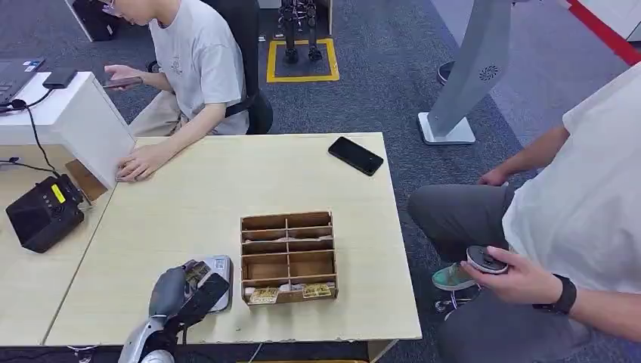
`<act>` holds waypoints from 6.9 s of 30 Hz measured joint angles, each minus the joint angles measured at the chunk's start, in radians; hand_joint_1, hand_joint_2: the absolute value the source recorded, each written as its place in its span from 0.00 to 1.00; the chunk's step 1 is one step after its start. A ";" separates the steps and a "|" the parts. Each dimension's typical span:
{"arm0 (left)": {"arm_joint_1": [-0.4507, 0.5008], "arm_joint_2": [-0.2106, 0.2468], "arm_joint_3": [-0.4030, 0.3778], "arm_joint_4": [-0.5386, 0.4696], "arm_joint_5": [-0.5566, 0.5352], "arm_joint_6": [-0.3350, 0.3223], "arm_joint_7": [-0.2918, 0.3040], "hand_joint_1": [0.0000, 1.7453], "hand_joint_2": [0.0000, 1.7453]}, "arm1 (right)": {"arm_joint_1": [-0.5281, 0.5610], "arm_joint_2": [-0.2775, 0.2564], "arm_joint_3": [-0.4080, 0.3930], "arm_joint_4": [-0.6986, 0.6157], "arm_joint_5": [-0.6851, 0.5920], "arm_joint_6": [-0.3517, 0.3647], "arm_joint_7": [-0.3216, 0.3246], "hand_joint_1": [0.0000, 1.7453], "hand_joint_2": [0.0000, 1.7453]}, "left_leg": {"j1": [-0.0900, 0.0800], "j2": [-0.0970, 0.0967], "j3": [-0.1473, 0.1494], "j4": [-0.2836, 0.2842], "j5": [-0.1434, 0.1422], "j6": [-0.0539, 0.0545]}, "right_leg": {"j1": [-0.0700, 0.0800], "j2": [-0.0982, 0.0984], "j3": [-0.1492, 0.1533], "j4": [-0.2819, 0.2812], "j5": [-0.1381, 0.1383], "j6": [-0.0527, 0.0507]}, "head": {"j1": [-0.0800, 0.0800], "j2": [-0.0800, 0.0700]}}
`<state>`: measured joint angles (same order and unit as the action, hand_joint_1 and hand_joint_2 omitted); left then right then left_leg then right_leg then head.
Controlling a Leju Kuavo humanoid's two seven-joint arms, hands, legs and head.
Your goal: Pass the card to the sensor for recognition and then transmit it.
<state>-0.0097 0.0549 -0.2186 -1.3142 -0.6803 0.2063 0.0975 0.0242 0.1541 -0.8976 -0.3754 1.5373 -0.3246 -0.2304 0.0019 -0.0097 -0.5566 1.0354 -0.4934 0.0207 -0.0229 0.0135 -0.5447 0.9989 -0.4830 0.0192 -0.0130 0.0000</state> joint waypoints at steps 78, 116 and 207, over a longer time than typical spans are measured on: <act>-0.381 0.095 0.134 0.055 -0.024 0.326 -0.282 0.00 1.00 | -0.041 -0.070 0.107 0.133 -0.011 -0.065 -0.010 0.00 1.00 | 0.000 0.000 -0.007 0.000 0.005 -0.001 | 0.000 0.001 -0.008 0.000 0.004 0.000 | 0.000 0.000; -0.121 0.311 -0.235 -0.547 -0.046 -0.045 -0.479 0.00 1.00 | 0.000 -0.070 0.103 0.094 -0.062 -0.026 -0.017 0.00 1.00 | 0.000 0.000 -0.010 0.000 0.005 -0.001 | 0.000 0.002 -0.012 0.000 0.004 0.000 | 0.000 0.000; 0.014 0.228 -0.443 -0.246 -0.454 0.140 -0.180 0.00 1.00 | 0.036 -0.014 0.049 -0.081 0.002 0.079 -0.012 0.00 1.00 | 0.000 0.000 -0.011 0.000 0.005 -0.001 | 0.000 0.002 -0.013 0.000 0.005 0.001 | 0.000 0.000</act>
<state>0.0044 0.2834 -0.6615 -1.5606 -1.1345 0.3460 -0.0820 0.0607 0.1404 -0.8488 -0.4562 1.5393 -0.2453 -0.2426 0.0017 -0.0094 -0.5679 1.0356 -0.4885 0.0197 -0.0228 0.0151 -0.5572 0.9988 -0.4784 0.0198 -0.0126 0.0000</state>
